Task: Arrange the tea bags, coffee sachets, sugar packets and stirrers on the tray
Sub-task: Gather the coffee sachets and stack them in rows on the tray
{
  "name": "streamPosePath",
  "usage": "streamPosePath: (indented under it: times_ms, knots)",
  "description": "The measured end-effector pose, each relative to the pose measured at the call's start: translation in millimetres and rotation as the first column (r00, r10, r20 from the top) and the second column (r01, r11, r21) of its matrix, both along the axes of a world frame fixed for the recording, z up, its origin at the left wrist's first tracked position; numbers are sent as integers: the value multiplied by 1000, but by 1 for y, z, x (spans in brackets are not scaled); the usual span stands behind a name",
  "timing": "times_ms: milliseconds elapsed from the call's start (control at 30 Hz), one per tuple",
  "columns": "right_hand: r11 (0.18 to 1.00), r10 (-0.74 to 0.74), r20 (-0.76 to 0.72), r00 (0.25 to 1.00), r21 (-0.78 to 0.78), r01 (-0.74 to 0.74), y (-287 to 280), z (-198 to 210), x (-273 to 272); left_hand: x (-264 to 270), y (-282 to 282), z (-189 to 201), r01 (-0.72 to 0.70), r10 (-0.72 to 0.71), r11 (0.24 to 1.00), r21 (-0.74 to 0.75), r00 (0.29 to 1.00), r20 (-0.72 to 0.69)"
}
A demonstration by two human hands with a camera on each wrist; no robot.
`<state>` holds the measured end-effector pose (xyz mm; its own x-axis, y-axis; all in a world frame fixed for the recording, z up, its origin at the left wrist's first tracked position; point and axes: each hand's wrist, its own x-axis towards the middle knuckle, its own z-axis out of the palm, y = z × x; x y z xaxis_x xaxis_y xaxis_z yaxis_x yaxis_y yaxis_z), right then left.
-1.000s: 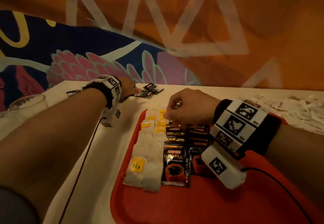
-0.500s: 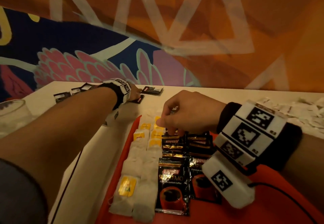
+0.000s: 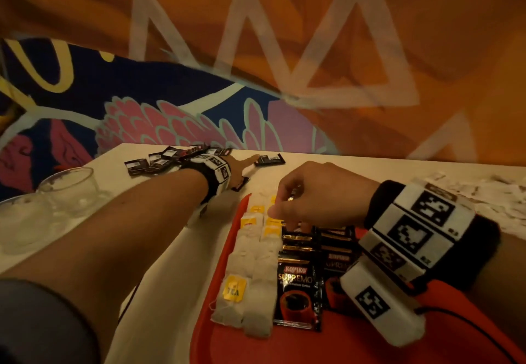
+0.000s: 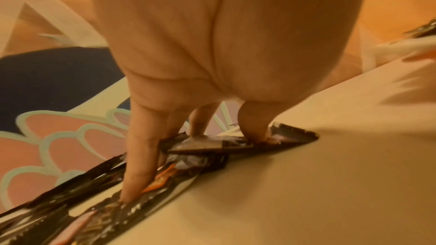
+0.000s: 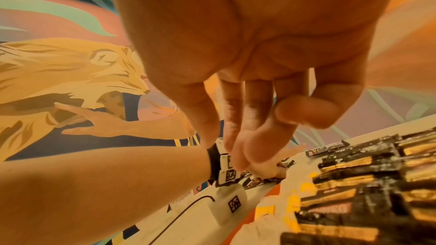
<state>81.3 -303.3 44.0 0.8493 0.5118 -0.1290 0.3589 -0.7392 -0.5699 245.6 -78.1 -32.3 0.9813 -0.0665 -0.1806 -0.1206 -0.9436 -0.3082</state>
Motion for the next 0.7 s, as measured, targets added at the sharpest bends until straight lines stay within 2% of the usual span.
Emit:
streamPosePath:
  times_ms: [100, 167, 300, 533, 700]
  knots:
    - [1000, -26, 13, 1000, -10, 26, -9, 1, 1, 11, -16, 1, 51, -50, 998, 30, 998, -36]
    - [999, -46, 19, 999, -18, 46, -12, 1, 2, 13, -17, 2, 18, -15, 998, 59, 999, -47]
    - [999, -44, -14, 999, -21, 44, -7, 1, 2, -8, -4, 7, -24, 23, 1000, -1, 994, -107]
    - [992, 33, 18, 999, -126, -30, 41, 4, -8, -112, 48, 7, -2, -19, 977, -213, 995, -98]
    - [955, 99, 148, 984, -290, -53, 90, -1, -29, -199, 74, 3, 16, -35, 939, -345, 998, -48]
